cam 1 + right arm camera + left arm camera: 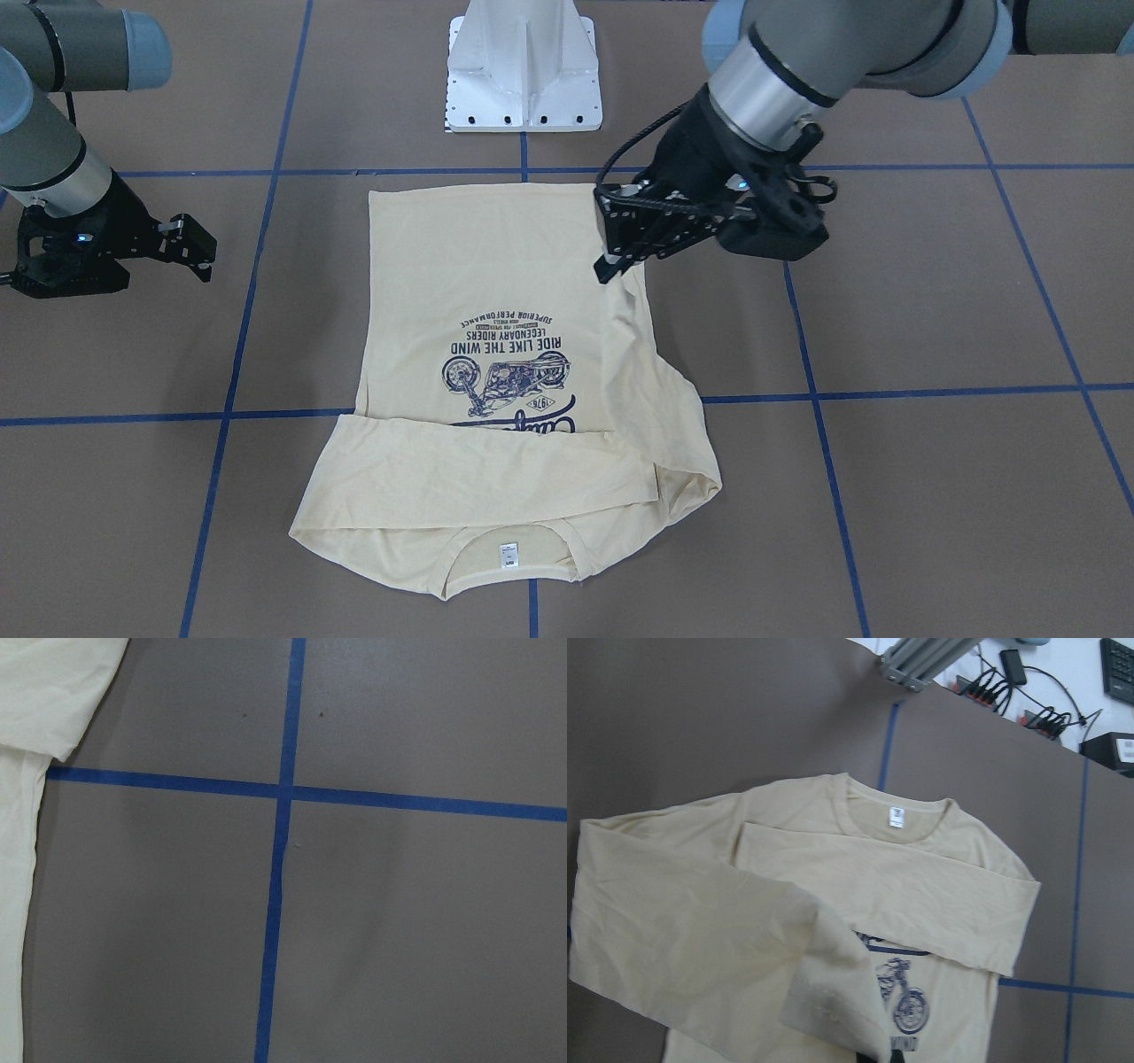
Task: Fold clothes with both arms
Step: 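Lift the sleeve with the left gripper and fold it across the shirt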
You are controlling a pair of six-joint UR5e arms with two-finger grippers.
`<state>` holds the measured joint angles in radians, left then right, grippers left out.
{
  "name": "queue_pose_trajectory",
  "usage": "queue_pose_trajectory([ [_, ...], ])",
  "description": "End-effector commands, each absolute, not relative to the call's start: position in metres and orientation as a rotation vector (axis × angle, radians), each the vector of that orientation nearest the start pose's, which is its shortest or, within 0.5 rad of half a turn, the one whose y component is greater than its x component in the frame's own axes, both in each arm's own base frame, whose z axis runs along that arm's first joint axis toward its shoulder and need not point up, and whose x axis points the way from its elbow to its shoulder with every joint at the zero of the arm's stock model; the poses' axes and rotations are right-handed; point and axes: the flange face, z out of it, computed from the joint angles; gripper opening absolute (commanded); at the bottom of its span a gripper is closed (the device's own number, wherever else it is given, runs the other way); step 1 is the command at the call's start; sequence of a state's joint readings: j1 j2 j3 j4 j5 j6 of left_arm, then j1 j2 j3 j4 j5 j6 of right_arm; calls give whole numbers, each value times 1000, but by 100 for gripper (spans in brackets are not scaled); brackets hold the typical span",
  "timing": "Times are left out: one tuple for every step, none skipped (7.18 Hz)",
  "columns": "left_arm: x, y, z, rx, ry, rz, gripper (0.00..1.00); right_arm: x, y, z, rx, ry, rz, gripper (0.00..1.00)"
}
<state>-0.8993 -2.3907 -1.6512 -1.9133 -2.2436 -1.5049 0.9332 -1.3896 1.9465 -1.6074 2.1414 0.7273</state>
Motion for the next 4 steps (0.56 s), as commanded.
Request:
queue_pose_trajectory([
  [412, -583, 84, -7, 1365, -317, 0, -257, -479, 398, 39, -750, -65, 100],
  [425, -596, 84, -10, 1369, -321, 0, -258, -479, 396, 40, -753, -66, 100],
  [433, -594, 85, -1, 1366, -326, 0, -259, -479, 397, 38, -752, -65, 100],
  [459, -590, 93, 24, 1360, -336, 0, -259, -479, 396, 40, -752, -66, 100],
])
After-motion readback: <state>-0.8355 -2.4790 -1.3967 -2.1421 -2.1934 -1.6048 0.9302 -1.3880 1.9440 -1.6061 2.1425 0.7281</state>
